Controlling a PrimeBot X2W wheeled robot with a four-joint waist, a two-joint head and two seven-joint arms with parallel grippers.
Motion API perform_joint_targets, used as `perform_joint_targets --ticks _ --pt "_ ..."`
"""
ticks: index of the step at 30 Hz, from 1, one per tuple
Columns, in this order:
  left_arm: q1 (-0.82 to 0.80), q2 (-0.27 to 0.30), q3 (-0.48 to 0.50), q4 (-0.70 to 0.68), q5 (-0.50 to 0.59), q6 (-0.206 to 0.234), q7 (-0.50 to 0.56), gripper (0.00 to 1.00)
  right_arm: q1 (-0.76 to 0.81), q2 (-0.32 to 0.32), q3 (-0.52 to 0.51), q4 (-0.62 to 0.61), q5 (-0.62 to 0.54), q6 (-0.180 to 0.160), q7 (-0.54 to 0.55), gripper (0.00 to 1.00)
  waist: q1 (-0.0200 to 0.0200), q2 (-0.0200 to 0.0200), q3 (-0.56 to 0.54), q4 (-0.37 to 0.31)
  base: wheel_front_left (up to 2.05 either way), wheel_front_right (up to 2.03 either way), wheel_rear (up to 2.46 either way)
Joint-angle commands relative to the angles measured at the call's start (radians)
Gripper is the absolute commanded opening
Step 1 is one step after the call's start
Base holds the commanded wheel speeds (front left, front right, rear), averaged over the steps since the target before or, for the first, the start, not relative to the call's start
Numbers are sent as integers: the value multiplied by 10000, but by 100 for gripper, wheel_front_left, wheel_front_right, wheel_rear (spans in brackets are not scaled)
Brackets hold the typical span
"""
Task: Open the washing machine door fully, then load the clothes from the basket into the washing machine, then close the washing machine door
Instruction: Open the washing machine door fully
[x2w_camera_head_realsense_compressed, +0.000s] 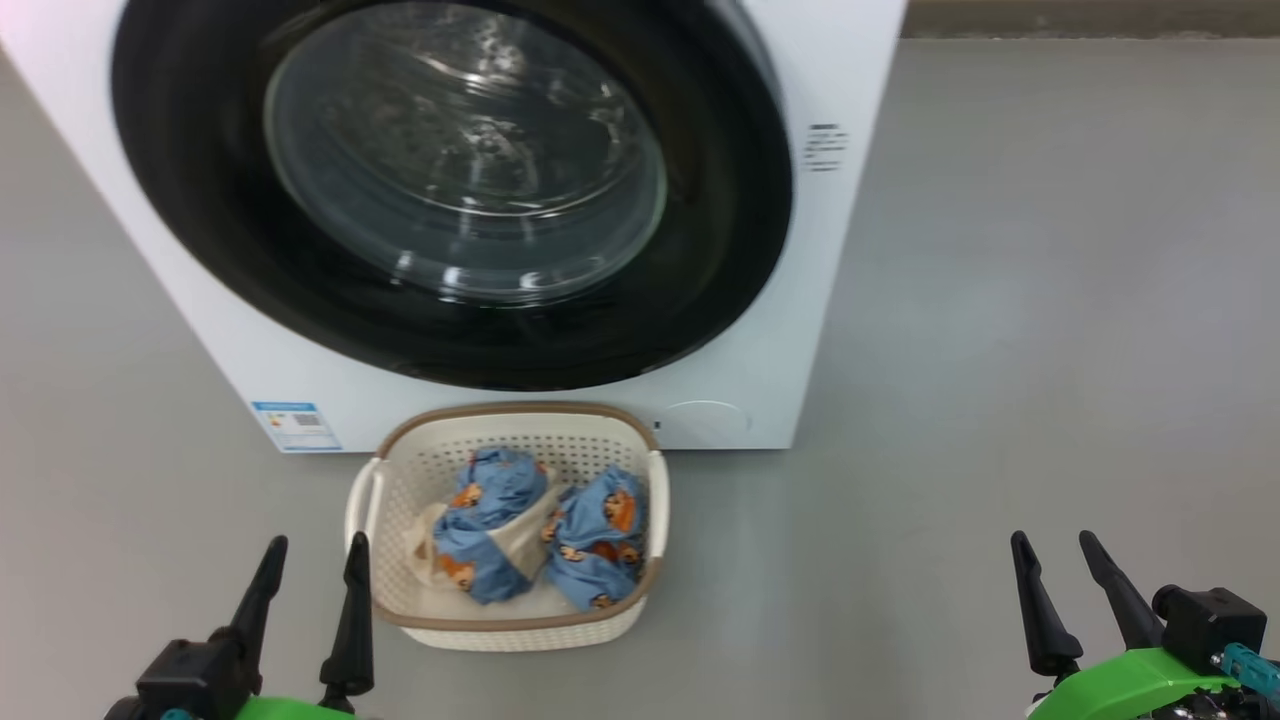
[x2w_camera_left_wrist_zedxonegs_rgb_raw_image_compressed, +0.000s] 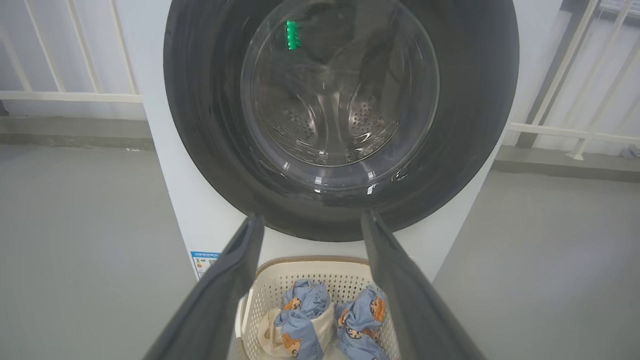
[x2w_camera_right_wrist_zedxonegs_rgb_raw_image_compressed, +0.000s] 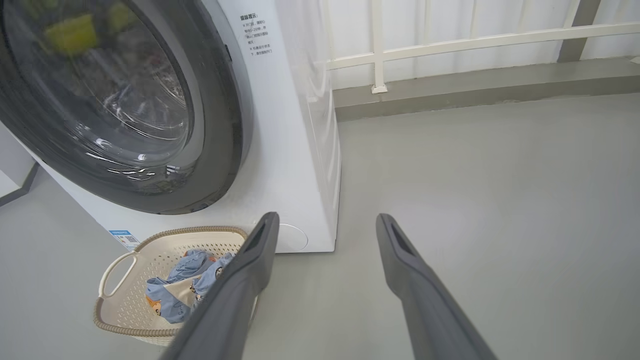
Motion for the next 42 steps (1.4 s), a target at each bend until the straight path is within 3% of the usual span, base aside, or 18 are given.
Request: perform_joint_targets --ticks 1,20,21,22,23,28,34,42 --pt "-421 81 333 -269 -285 -15 -65 100 -308 -93 238 -260 -111 16 -122 100 0 0 16 -3 126 78 -204" --pt "-473 30 289 -310 -392 -15 -65 100 -477 -32 222 -282 -58 16 -122 100 0 0 202 10 36 35 -71" --pt "-478 20 291 -317 -407 -15 -65 100 -518 -6 223 -298 -30 16 -122 82 0 0 218 14 0 0 0" --pt "-484 6 301 -321 -434 -15 -65 100 -563 19 240 -314 14 16 -122 17 0 0 229 20 0 0 0" --pt "-489 -6 310 -325 -453 -15 -65 100 -620 49 255 -357 88 16 -122 0 0 0 240 24 0 0 0" --pt "-532 -69 338 -355 -518 -15 -65 100 -945 287 238 -732 876 16 -122 0 0 0 308 64 0 0 0" --pt "-665 -118 330 -397 -602 -15 -65 100 -1678 450 698 -1734 3394 16 -122 0 0 0 499 114 0 0 0" --pt "-1125 -140 55 -393 -724 -15 -65 100 -3147 60 1125 -2709 6064 16 -122 0 0 0 1064 326 0 0 0"
